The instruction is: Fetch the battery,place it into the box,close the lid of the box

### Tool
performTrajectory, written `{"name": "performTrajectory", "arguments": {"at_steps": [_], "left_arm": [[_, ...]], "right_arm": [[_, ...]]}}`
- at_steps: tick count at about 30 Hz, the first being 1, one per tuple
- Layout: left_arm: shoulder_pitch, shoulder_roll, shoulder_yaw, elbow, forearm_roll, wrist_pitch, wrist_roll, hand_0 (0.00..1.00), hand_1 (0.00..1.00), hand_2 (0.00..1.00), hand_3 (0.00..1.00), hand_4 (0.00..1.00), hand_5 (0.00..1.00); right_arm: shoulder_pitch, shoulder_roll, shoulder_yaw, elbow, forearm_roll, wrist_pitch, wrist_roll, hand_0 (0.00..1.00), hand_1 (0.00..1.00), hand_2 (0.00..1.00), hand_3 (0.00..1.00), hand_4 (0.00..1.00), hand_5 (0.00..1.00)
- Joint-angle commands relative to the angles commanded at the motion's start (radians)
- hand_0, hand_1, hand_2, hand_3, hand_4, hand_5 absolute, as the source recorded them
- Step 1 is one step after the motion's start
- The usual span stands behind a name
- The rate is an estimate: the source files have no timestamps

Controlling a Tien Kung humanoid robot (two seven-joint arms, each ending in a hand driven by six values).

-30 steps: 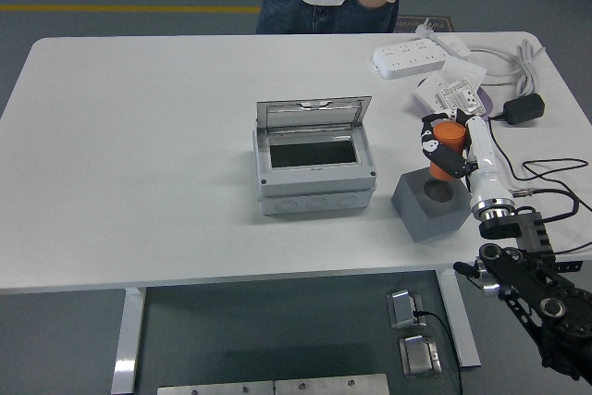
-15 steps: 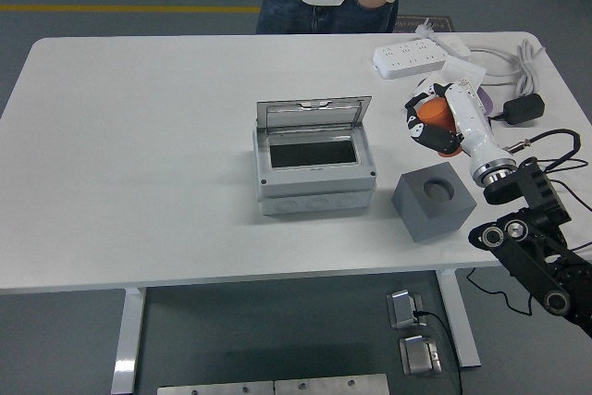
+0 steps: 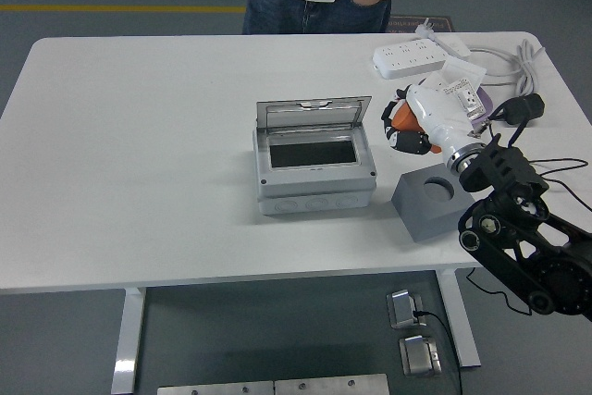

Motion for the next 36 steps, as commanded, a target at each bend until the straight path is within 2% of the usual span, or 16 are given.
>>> {"name": "performTrajectory", "arguments": {"at_steps": [11, 18, 26, 36], "left_arm": [[-0.003, 0.002, -0.002, 0.000, 0.001, -0.002, 0.002, 0.398, 0.560, 0.512, 0.483, 0.002, 0.002], [-0.005, 0.004, 0.000, 0.000, 0.001, -0.004, 0.003, 0.398, 0.560, 0.512, 0.483, 0.002, 0.002], [-0.007, 0.003, 0.002, 0.000, -0.001, -0.006, 0.006, 0.398, 0.561, 0.512, 0.483, 0.002, 0.002], [-0.010, 0.003, -0.005, 0.000, 0.007, -0.007, 0.011, 0.398, 0.561, 0.512, 0.482, 0.002, 0.002]], "right_arm": [[0.059, 0.038, -0.085, 0.018, 0.020, 0.024, -0.019, 0.213, 0.223, 0.231, 0.232, 0.007, 0.002], [0.085, 0.074, -0.128, 0.001, 0.026, 0.026, -0.019, 0.203, 0.218, 0.228, 0.229, 0.010, 0.002], [0.133, 0.143, -0.176, -0.088, 0.029, 0.013, 0.001, 0.203, 0.217, 0.227, 0.226, 0.012, 0.002], [0.183, 0.194, -0.238, -0.183, 0.026, -0.001, 0.012, 0.203, 0.217, 0.227, 0.223, 0.009, 0.002]]}}
